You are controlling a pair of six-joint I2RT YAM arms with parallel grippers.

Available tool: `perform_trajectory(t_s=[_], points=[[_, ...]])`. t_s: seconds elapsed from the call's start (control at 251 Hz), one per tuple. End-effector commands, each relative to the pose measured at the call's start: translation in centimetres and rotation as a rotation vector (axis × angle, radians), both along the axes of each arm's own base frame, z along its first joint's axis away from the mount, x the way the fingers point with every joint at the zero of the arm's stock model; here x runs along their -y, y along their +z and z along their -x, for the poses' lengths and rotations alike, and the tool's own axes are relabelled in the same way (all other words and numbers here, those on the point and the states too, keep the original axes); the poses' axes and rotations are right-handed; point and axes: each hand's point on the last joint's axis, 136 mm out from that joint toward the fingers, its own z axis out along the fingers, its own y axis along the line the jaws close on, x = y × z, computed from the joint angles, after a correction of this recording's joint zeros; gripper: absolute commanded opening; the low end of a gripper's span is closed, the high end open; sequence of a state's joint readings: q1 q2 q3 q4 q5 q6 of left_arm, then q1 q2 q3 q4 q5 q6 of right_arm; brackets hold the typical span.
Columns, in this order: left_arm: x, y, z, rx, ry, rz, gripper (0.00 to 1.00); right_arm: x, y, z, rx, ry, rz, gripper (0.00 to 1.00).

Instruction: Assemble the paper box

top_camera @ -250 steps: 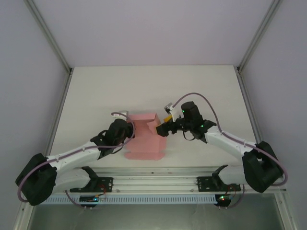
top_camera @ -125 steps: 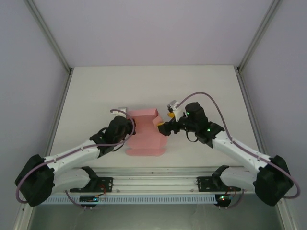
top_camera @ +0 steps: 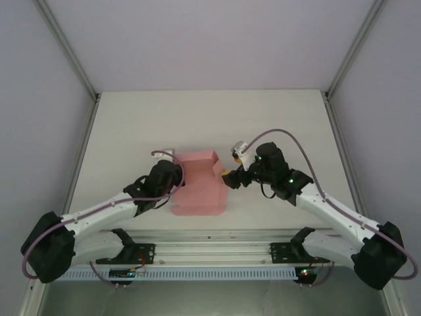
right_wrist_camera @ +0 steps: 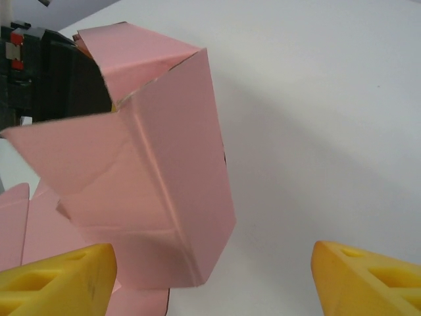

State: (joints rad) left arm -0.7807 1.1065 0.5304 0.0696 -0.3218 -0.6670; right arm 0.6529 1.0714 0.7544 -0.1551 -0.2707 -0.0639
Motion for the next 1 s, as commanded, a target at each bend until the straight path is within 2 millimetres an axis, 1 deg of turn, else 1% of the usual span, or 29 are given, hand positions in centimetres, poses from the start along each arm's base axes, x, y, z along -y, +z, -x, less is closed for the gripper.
perform_trajectory(t_s=[0.0, 0.048, 0.1, 0.136, 0.2, 0.271, 0.367, 0.391, 0.519, 0.543, 0.655, 0.678, 0.726, 0.79, 0.806, 0.874, 0.962, 0.998], points=[[1.2, 1.5, -0.4, 0.01, -0.026, 0.035, 0.0, -1.3, 1.0, -0.6, 0.031, 0.058, 0.011, 0.79], [1.4, 1.5, -0.4, 0.01, -0.032, 0.039, 0.0, -1.7, 1.0, -1.3, 0.042, 0.061, 0.024, 0.78], [1.4, 1.5, -0.4, 0.01, -0.033, 0.042, 0.0, -2.0, 1.2, -2.2, 0.053, 0.046, 0.033, 0.72], [1.4, 1.4, -0.4, 0.006, -0.034, 0.039, 0.0, -2.3, 1.3, -2.7, 0.052, 0.041, 0.04, 0.71], [1.4, 1.4, -0.4, 0.002, -0.03, 0.043, 0.0, -2.9, 1.3, -3.2, 0.048, 0.049, 0.041, 0.65], [1.5, 1.6, -0.4, 0.002, -0.025, 0.055, 0.0, -3.6, 0.9, -3.3, 0.043, 0.056, 0.05, 0.64], [1.7, 1.9, -0.4, 0.001, -0.029, 0.072, 0.0, -4.1, 0.1, -3.9, 0.06, 0.025, 0.089, 0.61], [1.8, 1.9, -0.4, -0.001, -0.031, 0.074, 0.0, -4.1, 0.0, -4.3, 0.074, 0.004, 0.104, 0.59], [1.7, 1.9, -0.4, -0.01, -0.016, 0.061, 0.0, -4.0, 0.2, -5.9, 0.137, -0.12, 0.144, 0.37], [1.5, 1.9, -0.4, -0.014, -0.008, 0.057, 0.0, -3.8, 0.2, -6.3, 0.152, -0.159, 0.152, 0.32], [1.5, 1.9, -0.3, -0.023, 0.0, 0.048, 0.0, -1.9, 0.8, -8.2, 0.213, -0.355, 0.194, 0.17], [1.6, 1.9, -0.3, -0.025, 0.002, 0.049, 0.0, -1.2, 0.8, -8.7, 0.226, -0.416, 0.204, 0.13], [1.5, 1.9, -0.3, -0.028, 0.014, 0.05, 0.0, -0.4, 0.9, -9.3, 0.246, -0.488, 0.231, 0.09], [0.9, 1.7, -0.3, -0.049, 0.064, 0.042, 0.0, 1.6, 0.8, -10.2, 0.276, -0.626, 0.286, 0.02], [0.8, 1.7, -0.4, -0.055, 0.078, 0.04, 0.0, 1.9, 0.8, -10.4, 0.279, -0.648, 0.299, 0.01], [-0.4, 1.3, -0.3, -0.086, 0.158, 0.023, 0.0, 3.4, -0.3, -10.6, 0.257, -0.739, 0.358, 0.0], [-2.0, 0.6, 0.0, -0.14, 0.256, -0.005, 0.0, 5.4, -0.6, -10.9, 0.261, -0.849, 0.432, 0.0], [-3.0, 0.3, 0.1, -0.148, 0.313, -0.025, 0.0, 6.3, -0.7, -10.8, 0.264, -0.899, 0.46, 0.0]])
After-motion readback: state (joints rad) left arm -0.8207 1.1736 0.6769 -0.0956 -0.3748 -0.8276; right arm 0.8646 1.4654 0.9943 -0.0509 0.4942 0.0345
